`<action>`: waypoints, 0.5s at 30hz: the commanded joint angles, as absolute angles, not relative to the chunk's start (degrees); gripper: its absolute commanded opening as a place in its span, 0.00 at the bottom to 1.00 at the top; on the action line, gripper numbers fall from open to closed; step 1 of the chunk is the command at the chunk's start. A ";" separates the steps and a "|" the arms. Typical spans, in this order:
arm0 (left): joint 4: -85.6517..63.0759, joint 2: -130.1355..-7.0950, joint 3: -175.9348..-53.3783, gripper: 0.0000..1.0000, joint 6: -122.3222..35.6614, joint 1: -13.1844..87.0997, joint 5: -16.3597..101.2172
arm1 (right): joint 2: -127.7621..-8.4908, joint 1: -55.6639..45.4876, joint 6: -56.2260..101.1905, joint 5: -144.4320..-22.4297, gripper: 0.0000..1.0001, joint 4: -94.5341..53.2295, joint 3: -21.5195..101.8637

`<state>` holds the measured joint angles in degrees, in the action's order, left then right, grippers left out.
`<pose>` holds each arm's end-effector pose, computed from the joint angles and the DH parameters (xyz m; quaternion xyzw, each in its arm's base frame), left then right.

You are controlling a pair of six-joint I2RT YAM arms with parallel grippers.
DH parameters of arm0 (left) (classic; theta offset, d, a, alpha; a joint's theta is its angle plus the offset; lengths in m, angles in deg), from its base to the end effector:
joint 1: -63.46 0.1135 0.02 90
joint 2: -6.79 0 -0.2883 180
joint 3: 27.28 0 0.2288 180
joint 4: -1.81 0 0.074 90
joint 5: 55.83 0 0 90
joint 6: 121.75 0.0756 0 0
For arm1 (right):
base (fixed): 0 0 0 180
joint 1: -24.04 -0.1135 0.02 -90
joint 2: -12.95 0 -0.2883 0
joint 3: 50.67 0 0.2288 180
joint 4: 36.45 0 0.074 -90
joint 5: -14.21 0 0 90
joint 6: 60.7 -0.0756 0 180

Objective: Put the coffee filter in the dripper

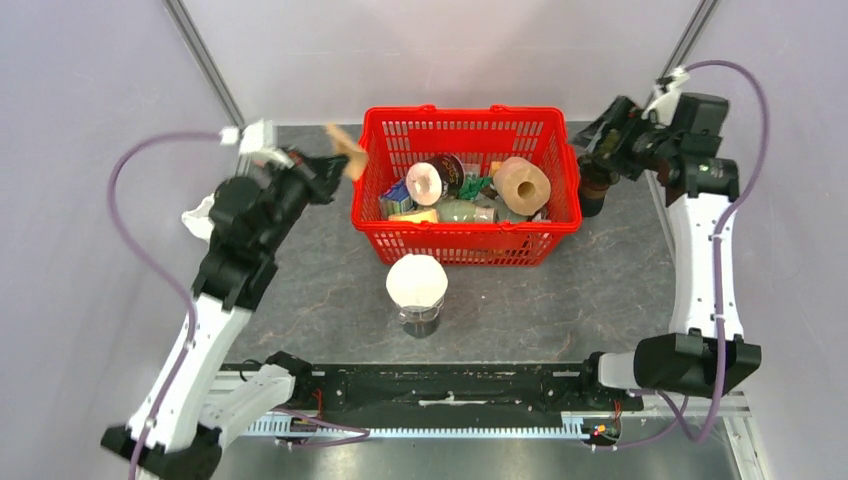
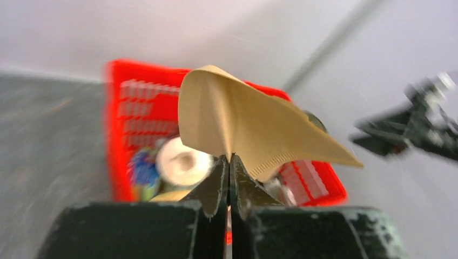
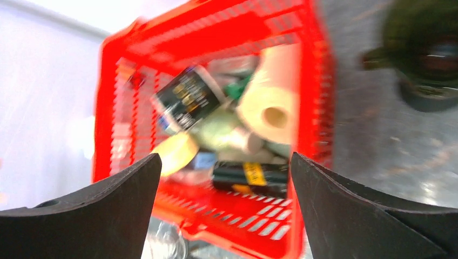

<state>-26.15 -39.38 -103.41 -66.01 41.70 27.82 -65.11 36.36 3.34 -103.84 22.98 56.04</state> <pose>0.1588 -0.0544 0.4409 -0.1151 0.6851 -0.3033 0.6522 0.2831 -0.0254 0.4333 0.1634 0.8361 0.2661 0.4510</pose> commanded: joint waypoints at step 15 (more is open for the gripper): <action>-34.72 -67.04 -123.08 0.02 -8.62 12.62 48.14 | -53.16 7.13 7.81 -103.29 0.97 22.36 52.49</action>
